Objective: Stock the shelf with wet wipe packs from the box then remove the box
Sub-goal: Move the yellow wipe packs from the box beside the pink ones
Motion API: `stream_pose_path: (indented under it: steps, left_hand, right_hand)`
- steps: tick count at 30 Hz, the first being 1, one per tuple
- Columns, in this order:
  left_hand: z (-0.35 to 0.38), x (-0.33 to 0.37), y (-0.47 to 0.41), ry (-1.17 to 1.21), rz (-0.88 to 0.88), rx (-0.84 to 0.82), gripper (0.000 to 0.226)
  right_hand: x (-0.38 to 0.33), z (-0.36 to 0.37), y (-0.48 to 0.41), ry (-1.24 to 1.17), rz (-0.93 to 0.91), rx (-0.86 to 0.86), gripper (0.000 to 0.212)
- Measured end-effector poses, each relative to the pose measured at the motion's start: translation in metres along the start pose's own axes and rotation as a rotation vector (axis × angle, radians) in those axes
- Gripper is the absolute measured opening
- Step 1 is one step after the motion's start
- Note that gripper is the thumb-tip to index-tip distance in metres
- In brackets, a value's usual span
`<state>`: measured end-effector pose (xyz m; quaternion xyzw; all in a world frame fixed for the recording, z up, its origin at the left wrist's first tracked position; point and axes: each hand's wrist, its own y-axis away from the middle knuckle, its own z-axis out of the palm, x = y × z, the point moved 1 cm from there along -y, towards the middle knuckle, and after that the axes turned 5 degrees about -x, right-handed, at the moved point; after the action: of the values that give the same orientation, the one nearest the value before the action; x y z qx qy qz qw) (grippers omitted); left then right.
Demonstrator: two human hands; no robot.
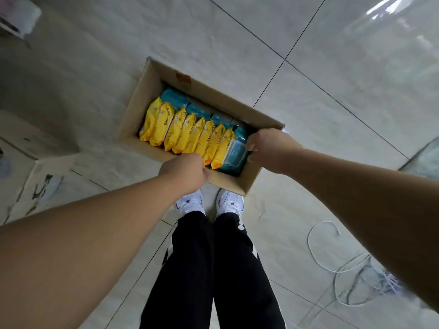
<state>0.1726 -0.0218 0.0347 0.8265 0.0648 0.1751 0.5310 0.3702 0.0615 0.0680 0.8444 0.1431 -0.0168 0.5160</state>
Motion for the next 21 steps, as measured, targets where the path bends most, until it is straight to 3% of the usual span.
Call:
stream_pose_path:
  steps: [4, 10, 18, 21]
  left_hand:
    - [0.013, -0.006, -0.050, -0.035, -0.009, 0.028, 0.027]
    - [0.026, -0.011, -0.110, -0.096, -0.009, 0.093, 0.043]
    - [0.038, -0.003, -0.139, -0.295, -0.009, 0.214, 0.040]
    - [0.039, -0.003, -0.140, -0.348, -0.003, 0.244, 0.043]
  right_hand:
    - [0.007, 0.012, -0.050, 0.018, -0.037, 0.021, 0.032]
    - [0.013, 0.027, -0.107, 0.023, -0.053, 0.064, 0.042]
    - [0.011, 0.043, -0.163, -0.056, -0.065, 0.113, 0.038]
    - [0.010, 0.047, -0.177, -0.019, -0.035, 0.041, 0.027]
